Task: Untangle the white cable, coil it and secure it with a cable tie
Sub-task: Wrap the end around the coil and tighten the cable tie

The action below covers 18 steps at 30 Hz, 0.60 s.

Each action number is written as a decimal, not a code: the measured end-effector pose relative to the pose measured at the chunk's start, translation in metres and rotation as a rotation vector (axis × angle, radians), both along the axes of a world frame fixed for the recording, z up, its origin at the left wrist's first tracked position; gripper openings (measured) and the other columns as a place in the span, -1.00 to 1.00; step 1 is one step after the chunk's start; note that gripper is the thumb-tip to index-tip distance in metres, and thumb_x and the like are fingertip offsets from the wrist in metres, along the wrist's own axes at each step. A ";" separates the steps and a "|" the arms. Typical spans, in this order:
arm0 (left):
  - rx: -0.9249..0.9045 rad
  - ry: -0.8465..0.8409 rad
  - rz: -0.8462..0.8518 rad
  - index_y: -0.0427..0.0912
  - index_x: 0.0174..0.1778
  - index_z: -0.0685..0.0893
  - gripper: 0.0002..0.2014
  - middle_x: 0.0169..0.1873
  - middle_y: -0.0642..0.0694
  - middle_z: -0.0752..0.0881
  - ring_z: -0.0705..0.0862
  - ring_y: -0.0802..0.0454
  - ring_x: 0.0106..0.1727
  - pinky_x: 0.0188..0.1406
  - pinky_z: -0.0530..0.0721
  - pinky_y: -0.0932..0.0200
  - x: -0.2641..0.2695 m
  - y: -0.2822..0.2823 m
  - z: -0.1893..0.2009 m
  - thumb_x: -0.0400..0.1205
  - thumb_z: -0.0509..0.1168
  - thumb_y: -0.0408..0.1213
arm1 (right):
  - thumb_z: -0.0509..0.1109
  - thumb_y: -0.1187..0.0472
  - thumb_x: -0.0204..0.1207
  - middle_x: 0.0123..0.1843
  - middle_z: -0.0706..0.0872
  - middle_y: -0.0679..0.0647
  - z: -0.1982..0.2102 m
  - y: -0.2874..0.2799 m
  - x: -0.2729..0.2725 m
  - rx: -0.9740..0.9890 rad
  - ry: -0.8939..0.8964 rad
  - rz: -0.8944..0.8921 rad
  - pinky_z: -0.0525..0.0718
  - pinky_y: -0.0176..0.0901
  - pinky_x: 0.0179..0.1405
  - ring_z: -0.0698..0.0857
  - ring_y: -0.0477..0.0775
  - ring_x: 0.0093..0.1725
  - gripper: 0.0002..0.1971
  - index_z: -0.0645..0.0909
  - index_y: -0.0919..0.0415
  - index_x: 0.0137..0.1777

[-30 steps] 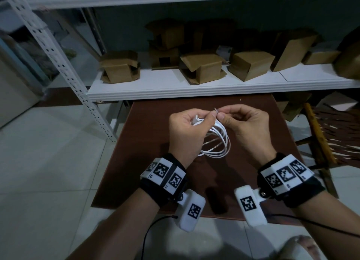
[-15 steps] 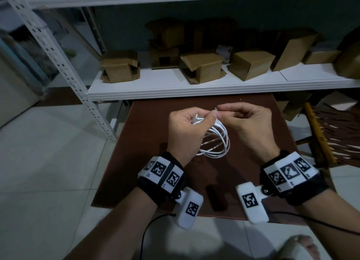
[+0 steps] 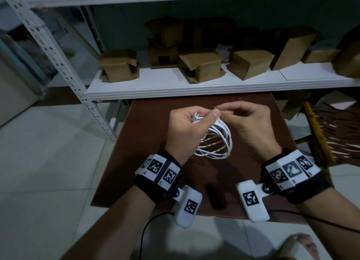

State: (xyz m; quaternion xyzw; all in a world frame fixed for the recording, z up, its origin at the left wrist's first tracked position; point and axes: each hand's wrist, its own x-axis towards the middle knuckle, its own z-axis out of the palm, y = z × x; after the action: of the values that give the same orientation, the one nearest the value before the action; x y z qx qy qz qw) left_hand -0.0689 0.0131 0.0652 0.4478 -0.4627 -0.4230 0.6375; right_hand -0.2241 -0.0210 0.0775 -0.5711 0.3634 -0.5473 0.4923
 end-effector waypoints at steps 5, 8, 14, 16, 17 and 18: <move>0.027 0.044 0.015 -0.46 -0.19 0.85 -0.83 -0.39 -0.30 0.84 0.75 0.03 -0.43 -0.35 0.68 0.23 0.002 -0.001 0.000 0.66 0.52 -0.41 | 0.70 0.19 0.36 -0.11 0.88 0.05 0.000 -0.005 -0.005 -0.181 0.138 -0.008 0.76 -0.03 0.09 0.84 0.10 -0.02 -0.81 0.87 0.26 -0.07; 0.029 0.065 -0.013 -0.45 -0.18 0.84 -0.84 -0.47 -0.13 0.80 0.68 0.19 -0.52 -0.44 0.61 0.33 0.002 -0.001 0.001 0.68 0.49 -0.44 | 0.71 0.21 0.38 -0.10 0.86 -0.06 -0.003 -0.007 -0.006 -0.261 0.198 -0.018 0.75 0.05 0.17 0.80 0.14 0.06 -0.87 0.87 0.10 -0.09; 0.062 0.073 -0.039 -0.58 -0.11 0.79 -0.84 -0.57 0.05 0.74 0.61 0.30 -0.60 -0.49 0.54 0.45 0.001 0.001 0.007 0.69 0.45 -0.50 | 0.69 0.27 0.39 -0.11 0.83 -0.02 -0.008 -0.010 -0.006 -0.320 0.211 -0.026 0.72 0.04 0.17 0.77 0.13 0.07 -0.88 0.85 0.17 -0.09; 0.079 0.078 -0.044 -0.53 -0.14 0.79 -0.85 -0.57 0.05 0.74 0.60 0.29 -0.62 -0.51 0.52 0.45 0.002 0.001 0.008 0.69 0.45 -0.49 | 0.68 0.29 0.41 -0.11 0.83 -0.01 -0.009 -0.010 -0.006 -0.338 0.230 -0.029 0.71 0.08 0.19 0.76 0.15 0.08 -0.89 0.85 0.19 -0.09; 0.086 0.077 -0.050 -0.52 -0.14 0.79 -0.85 -0.59 0.06 0.73 0.59 0.30 -0.63 -0.53 0.51 0.46 0.002 0.001 0.008 0.70 0.45 -0.49 | 0.68 0.31 0.41 -0.11 0.83 0.00 -0.010 -0.011 -0.006 -0.346 0.236 -0.029 0.71 0.10 0.19 0.76 0.16 0.08 -0.89 0.85 0.21 -0.09; 0.092 0.072 -0.057 -0.53 -0.13 0.78 -0.85 -0.61 0.07 0.71 0.57 0.30 -0.65 -0.54 0.50 0.47 0.002 0.002 0.009 0.70 0.44 -0.49 | 0.68 0.32 0.41 -0.11 0.83 -0.01 -0.011 -0.011 -0.006 -0.349 0.236 -0.027 0.72 0.10 0.19 0.76 0.17 0.08 -0.89 0.85 0.21 -0.09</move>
State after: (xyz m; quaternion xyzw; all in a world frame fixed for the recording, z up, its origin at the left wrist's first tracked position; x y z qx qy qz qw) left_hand -0.0666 0.0149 0.0746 0.4477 -0.4321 -0.4777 0.6203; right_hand -0.2303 -0.0322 0.0664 -0.7030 0.3259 -0.5377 0.3322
